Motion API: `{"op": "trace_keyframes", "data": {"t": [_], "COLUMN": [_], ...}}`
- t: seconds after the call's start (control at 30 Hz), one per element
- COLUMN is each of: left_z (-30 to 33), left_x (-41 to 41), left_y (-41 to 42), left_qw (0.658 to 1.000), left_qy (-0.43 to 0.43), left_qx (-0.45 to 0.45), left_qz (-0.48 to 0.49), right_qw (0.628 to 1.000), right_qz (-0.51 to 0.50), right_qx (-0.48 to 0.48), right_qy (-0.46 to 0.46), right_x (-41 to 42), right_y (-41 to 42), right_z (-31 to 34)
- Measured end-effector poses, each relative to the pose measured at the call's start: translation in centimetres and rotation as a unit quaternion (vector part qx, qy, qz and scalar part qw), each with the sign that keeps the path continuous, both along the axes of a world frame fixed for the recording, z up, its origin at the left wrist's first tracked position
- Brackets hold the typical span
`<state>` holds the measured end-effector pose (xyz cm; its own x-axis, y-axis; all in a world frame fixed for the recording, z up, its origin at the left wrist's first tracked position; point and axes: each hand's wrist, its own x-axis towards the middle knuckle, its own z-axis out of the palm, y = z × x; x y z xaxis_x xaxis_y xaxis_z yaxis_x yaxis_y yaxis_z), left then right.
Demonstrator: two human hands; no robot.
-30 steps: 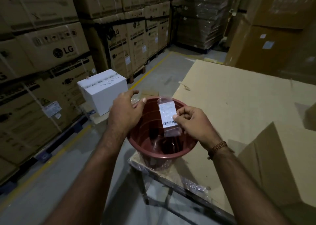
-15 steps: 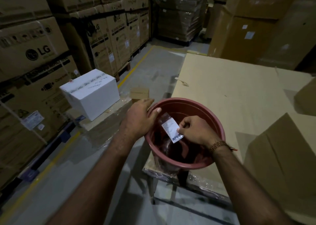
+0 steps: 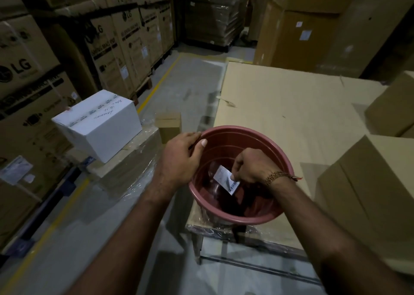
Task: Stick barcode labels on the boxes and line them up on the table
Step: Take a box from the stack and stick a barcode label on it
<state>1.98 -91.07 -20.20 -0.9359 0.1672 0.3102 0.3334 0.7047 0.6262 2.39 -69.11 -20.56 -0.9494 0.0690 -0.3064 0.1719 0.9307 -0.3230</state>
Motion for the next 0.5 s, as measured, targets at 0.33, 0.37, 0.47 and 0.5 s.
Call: {"op": "trace_keyframes", "data": {"t": [0.33, 0.37, 0.47, 0.5], "left_z": [-0.3, -0.4, -0.5, -0.5], "left_x": [-0.1, -0.1, -0.3, -0.4], "left_y": [-0.3, -0.3, -0.2, -0.1], "left_qw": [1.0, 1.0, 1.0, 1.0], "left_qy": [-0.002, -0.003, -0.003, -0.005], "left_qx": [-0.005, -0.007, -0.02, -0.026], "left_qz": [-0.002, -0.001, -0.001, 0.001], "right_qw": [0.998, 0.998, 0.998, 0.998], "right_qz": [-0.029, -0.031, -0.026, -0.022], "right_qx": [0.049, 0.038, 0.002, -0.011], "right_qy": [0.022, 0.032, 0.052, 0.058], "right_x": [-0.6, -0.5, 0.4, 0.8], "right_y": [-0.3, 0.0, 0.4, 0.5], "right_z": [-0.5, -0.3, 0.6, 0.9]}}
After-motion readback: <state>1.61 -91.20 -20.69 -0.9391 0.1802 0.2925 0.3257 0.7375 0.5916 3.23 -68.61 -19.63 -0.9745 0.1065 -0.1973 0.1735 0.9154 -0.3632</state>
